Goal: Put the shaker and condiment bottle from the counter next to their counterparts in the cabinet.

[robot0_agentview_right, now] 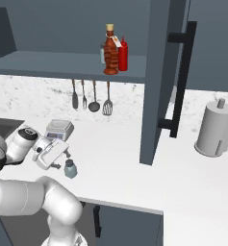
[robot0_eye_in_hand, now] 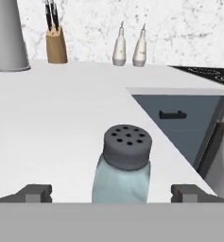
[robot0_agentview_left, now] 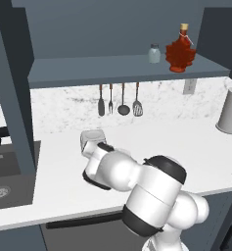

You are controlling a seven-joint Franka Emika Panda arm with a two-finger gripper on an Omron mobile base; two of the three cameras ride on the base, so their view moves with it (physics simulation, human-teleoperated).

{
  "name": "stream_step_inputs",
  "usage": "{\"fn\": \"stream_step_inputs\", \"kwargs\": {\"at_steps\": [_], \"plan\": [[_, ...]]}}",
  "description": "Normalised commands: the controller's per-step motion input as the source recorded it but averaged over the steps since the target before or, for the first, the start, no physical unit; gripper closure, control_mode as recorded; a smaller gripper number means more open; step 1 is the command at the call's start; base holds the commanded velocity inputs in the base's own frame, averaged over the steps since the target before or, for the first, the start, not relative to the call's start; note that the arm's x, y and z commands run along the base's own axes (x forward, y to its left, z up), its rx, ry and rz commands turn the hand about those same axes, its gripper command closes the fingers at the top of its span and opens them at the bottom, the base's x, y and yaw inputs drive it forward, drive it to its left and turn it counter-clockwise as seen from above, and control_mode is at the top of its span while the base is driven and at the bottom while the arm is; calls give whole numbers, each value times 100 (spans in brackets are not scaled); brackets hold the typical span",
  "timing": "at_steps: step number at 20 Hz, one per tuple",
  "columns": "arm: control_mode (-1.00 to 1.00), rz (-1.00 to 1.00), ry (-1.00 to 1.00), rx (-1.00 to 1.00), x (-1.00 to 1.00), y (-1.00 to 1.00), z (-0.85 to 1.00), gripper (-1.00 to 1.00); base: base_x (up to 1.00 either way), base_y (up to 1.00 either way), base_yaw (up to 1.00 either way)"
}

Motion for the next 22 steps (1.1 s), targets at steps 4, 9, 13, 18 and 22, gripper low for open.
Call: {"fn": "stream_step_inputs", "kwargs": {"at_steps": [4, 9, 13, 18, 22], "plan": [[-100, -3, 0, 4, 0, -11, -6, -100, 0, 0, 0], [-100, -4, 1, 5, 0, -13, -5, -100, 0, 0, 0], [-100, -4, 5, 6, 0, -14, -11, -100, 0, 0, 0], [-100, -3, 7, 6, 0, -12, -17, -100, 0, 0, 0], [-100, -3, 8, 5, 0, -4, -29, -100, 0, 0, 0]]}}
